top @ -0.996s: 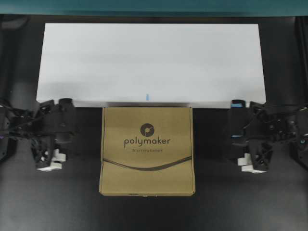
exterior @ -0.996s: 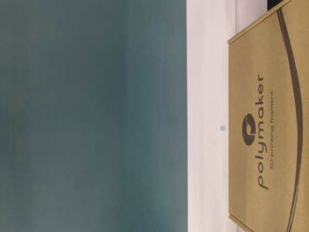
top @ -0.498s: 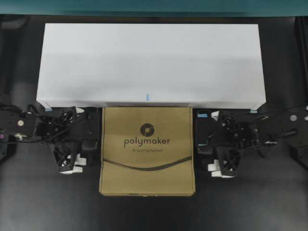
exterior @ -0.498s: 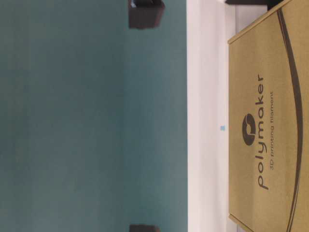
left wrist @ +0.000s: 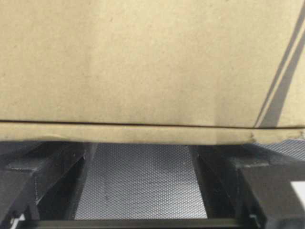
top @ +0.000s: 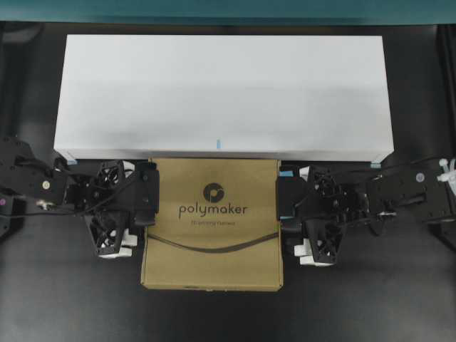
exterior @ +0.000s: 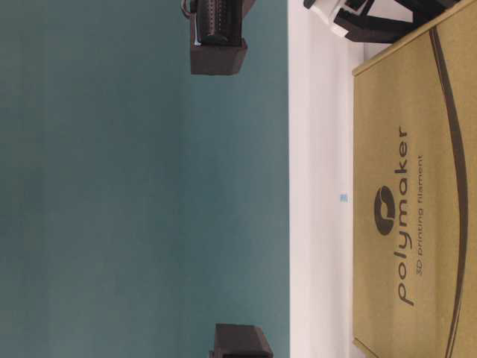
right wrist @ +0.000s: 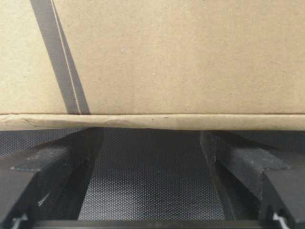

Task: Place the cardboard box on the stand after clamping it between your arms.
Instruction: 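Press both grippers against the box sides to clamp it, then lift the clamped box and carry it back over the white stand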

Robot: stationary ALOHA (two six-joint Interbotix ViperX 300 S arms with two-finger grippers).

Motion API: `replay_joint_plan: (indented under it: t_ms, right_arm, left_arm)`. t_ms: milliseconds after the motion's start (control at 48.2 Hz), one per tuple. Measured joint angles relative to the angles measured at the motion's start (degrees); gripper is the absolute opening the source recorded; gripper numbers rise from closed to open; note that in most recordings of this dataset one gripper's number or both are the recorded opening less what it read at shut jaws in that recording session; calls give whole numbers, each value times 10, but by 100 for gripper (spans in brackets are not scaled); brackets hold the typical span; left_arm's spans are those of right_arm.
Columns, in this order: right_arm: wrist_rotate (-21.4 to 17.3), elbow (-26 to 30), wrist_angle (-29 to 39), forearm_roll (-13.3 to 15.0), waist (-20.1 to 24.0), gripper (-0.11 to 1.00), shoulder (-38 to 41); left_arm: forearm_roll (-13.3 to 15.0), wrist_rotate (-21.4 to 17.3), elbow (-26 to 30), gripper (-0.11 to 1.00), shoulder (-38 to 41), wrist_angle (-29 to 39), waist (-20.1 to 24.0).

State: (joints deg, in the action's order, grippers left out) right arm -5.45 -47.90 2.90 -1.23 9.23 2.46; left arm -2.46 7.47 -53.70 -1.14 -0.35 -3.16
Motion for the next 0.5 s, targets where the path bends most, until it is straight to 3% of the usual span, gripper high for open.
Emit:
replay_joint_plan:
  t_ms: [498]
  right_arm:
    - [0,15,40,0,0,78,-14]
  left_arm:
    - [-3,0,27,72,-8,38,-2]
